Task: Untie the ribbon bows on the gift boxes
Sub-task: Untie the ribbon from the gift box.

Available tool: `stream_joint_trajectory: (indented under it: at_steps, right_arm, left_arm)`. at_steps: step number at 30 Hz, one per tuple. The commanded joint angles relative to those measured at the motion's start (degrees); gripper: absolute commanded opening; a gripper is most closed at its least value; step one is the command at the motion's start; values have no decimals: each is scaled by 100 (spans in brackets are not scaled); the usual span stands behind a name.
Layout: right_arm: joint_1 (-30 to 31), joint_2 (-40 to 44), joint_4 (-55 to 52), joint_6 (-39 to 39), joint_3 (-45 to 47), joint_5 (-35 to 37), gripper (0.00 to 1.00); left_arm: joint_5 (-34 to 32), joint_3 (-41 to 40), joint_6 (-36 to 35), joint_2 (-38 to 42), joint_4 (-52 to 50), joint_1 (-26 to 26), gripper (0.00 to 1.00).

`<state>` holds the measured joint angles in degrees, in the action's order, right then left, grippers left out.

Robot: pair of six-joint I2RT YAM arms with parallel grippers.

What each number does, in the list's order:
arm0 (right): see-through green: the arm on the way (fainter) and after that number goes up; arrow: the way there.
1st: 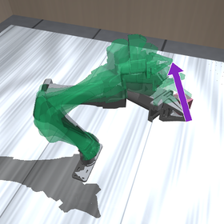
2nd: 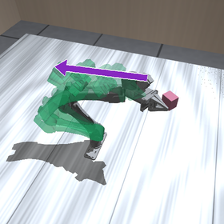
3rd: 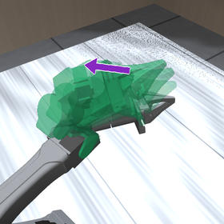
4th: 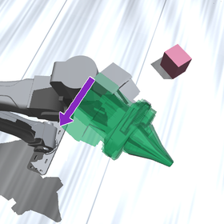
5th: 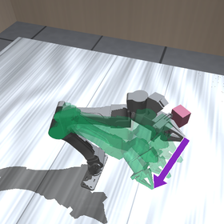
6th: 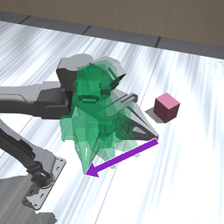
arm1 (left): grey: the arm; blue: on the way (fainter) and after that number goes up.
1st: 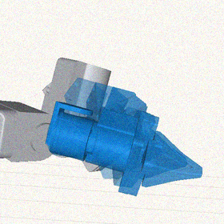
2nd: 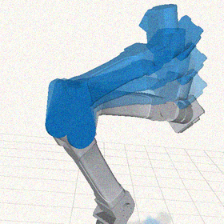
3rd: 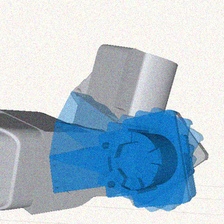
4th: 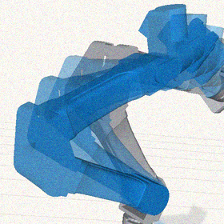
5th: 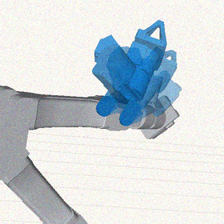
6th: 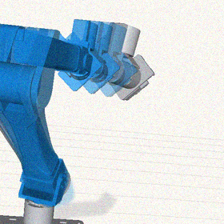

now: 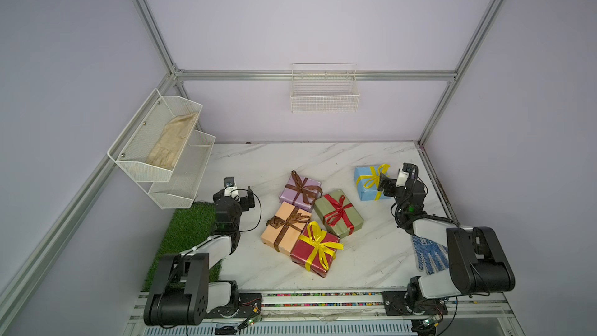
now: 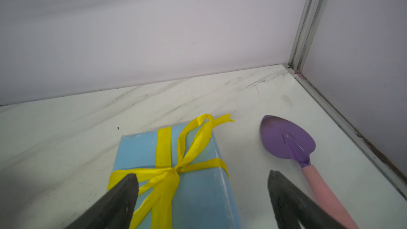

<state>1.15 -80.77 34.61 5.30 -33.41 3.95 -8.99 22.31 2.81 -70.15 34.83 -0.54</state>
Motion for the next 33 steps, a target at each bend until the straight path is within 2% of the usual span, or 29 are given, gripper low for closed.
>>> stream_joint_trajectory:
  at_steps: [1,5,8,12,15,19,22,25,28,33]
  right_arm:
    - [211,563,-1901,120,-673,63,94]
    - [463,847,-3332,289,-1425,-50,88]
    - [867,829,-4175,456,-1899,124,85]
    - [1520,691,-5206,668,-2411,303,80]
    - [1738,627,-5719,795,-2563,389,76]
    - [1744,546,-6083,806,-2646,258,67]
    - [1679,265,-6367,634,-2787,646,57]
    - [1402,-200,-6464,594,-3029,320,49]
    - [1184,-554,-6474,604,-3214,-36,45]
    - [920,-923,-6483,555,-3443,-19,43]
  left_arm:
    - [35,631,262,572,-1154,-378,100]
    - [-276,1260,114,894,-2318,-1082,100]
    - [-238,1738,115,942,-3087,-1738,100]
    - [-221,2452,115,715,-4115,-2743,100]
    - [-165,2858,225,454,-4656,-3426,98]
    - [-127,3054,465,161,-4853,-4134,93]
    - [-272,3125,622,-87,-4861,-4568,90]
    - [-377,3205,733,-339,-4870,-4891,87]
    - [-437,3288,860,-504,-4863,-5104,85]
    - [-452,3359,906,-527,-4858,-5277,84]
